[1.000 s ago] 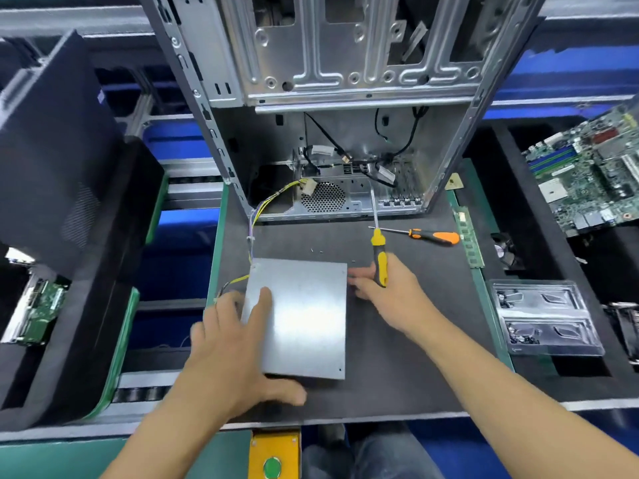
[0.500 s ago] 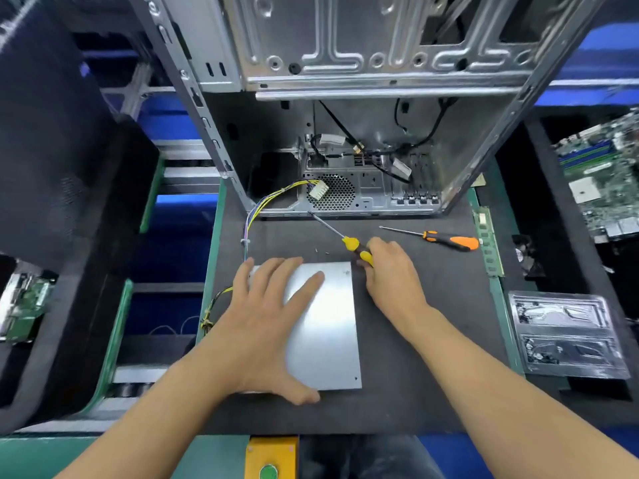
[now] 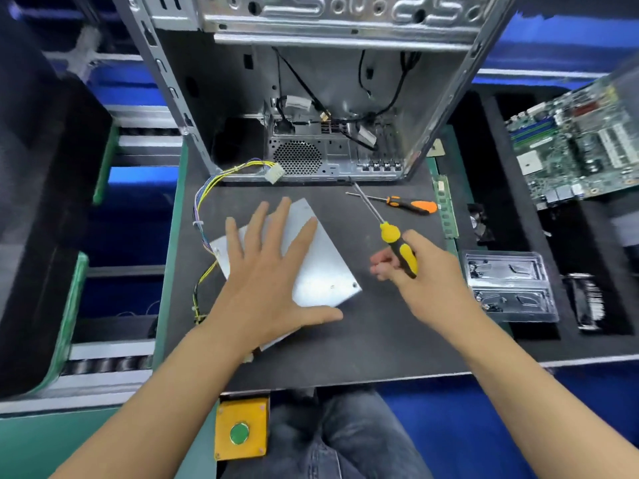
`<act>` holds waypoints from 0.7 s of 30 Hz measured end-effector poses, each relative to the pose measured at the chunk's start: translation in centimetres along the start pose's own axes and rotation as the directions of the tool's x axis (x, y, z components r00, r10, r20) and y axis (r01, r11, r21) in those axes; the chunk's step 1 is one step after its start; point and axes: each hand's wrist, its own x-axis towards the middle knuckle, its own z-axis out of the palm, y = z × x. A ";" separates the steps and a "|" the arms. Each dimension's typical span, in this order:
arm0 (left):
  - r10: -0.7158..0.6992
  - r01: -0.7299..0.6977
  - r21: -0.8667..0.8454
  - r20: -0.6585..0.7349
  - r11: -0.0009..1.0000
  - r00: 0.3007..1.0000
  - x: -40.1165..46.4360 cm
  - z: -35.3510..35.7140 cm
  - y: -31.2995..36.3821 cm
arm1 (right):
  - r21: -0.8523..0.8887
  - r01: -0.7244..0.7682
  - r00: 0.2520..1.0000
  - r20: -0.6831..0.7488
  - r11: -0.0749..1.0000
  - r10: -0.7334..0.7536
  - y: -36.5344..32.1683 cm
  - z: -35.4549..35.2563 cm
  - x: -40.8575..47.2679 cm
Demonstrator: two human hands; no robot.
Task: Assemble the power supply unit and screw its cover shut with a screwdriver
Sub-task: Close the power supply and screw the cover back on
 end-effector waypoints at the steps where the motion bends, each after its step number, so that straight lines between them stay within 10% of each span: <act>1: 0.049 -0.053 -0.087 -0.044 0.995 0.998 0.2 0.1 0.4 | 0.007 0.005 1.000 -0.010 1.000 -0.005 -0.1 0.1 -0.4; 8: 0.141 -0.224 -0.234 -0.326 0.946 0.935 1.6 1.6 1.5 | 0.177 0.008 0.997 -0.082 0.984 0.007 -1.2 1.5 -1.9; 21: 0.268 -0.272 -0.009 -0.154 0.962 0.951 0.9 1.8 1.3 | 0.041 0.027 0.999 -0.030 0.999 -0.026 -1.0 2.2 -2.0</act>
